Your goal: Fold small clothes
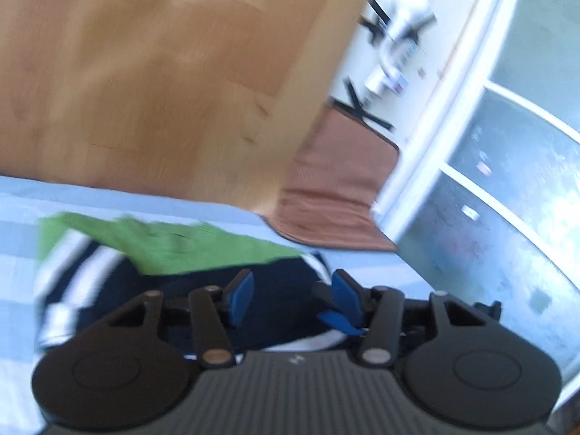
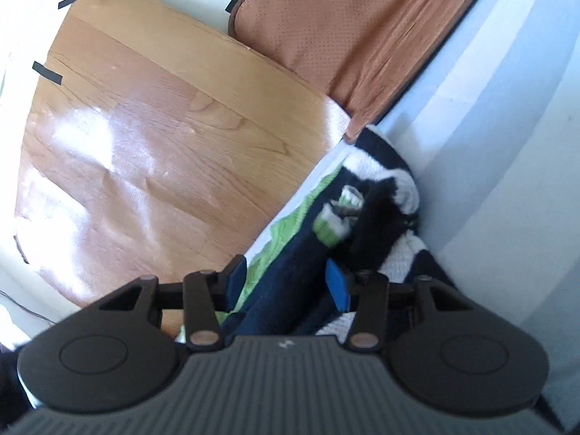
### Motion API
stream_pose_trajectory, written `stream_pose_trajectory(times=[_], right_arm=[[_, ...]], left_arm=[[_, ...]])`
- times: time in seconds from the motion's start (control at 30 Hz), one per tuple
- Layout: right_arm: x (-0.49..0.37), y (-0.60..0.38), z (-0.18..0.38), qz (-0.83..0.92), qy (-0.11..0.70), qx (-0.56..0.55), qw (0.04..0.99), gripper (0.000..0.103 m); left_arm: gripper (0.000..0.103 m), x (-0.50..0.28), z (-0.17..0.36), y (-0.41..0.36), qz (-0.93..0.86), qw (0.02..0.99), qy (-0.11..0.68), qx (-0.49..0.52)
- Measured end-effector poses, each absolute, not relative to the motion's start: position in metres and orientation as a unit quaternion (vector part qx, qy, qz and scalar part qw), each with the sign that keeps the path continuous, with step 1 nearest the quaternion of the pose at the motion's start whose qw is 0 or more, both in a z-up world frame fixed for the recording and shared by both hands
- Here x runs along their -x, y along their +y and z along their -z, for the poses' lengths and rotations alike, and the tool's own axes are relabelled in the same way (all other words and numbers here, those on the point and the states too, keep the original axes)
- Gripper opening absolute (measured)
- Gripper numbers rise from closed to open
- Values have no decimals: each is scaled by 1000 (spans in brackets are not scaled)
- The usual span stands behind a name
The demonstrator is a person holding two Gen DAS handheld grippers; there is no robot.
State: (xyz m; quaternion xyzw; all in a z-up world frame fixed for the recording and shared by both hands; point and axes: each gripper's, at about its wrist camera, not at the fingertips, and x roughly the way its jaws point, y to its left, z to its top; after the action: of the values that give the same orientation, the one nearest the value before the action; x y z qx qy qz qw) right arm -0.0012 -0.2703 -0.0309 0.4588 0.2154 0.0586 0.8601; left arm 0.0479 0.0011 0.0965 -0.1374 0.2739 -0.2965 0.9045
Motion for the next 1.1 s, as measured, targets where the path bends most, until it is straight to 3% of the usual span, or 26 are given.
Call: stream_pose_trajectory(times=[0.23, 0.3, 0.33, 0.37, 0.43, 0.5, 0.6, 0.7, 0.77, 0.87, 0.93, 0.97, 1.03, 1.07, 1.1], right_arm=[[2, -274, 30, -47, 220, -464, 857, 52], [-3, -274, 22, -46, 230, -449, 862, 36], [-9, -273, 16, -50, 236, -435, 868, 13], [-15, -272, 10, -58, 239, -424, 872, 9], [-27, -275, -7, -80, 235, -415, 875, 8], [-29, -280, -32, -113, 190, -403, 888, 8], [-12, -289, -56, -137, 127, -342, 921, 8], [-12, -307, -25, -81, 223, -295, 926, 17], [-7, -333, 5, -21, 278, -329, 902, 21], [5, -362, 20, 15, 271, -375, 887, 21], [3, -365, 16, 19, 262, -369, 892, 21], [-1, -363, 12, 12, 261, -362, 895, 22], [-9, -354, 6, -2, 259, -339, 904, 27], [-13, -347, 4, -8, 260, -327, 909, 31], [-15, -341, 4, -16, 263, -316, 911, 32]], left_arm=[[53, -86, -93, 94, 123, 919, 283, 244], [53, -100, -82, 103, 85, 919, 298, 245], [53, -107, -75, 107, 77, 915, 308, 249], [52, -115, -68, 108, 71, 910, 321, 251], [49, -130, -54, 109, 59, 900, 349, 255], [34, -137, -46, 109, 60, 893, 361, 261], [33, -137, -46, 104, 67, 899, 342, 265], [37, -133, -43, 102, 54, 908, 340, 239], [40, -136, -37, 100, 54, 904, 356, 232], [55, -137, -31, 98, 62, 897, 371, 231], [57, -139, -31, 90, 61, 902, 373, 210], [53, -141, -31, 85, 58, 904, 376, 197], [32, -142, -29, 73, 62, 908, 380, 166], [9, -142, -29, 67, 62, 911, 381, 144], [9, -140, -29, 63, 53, 916, 378, 123]])
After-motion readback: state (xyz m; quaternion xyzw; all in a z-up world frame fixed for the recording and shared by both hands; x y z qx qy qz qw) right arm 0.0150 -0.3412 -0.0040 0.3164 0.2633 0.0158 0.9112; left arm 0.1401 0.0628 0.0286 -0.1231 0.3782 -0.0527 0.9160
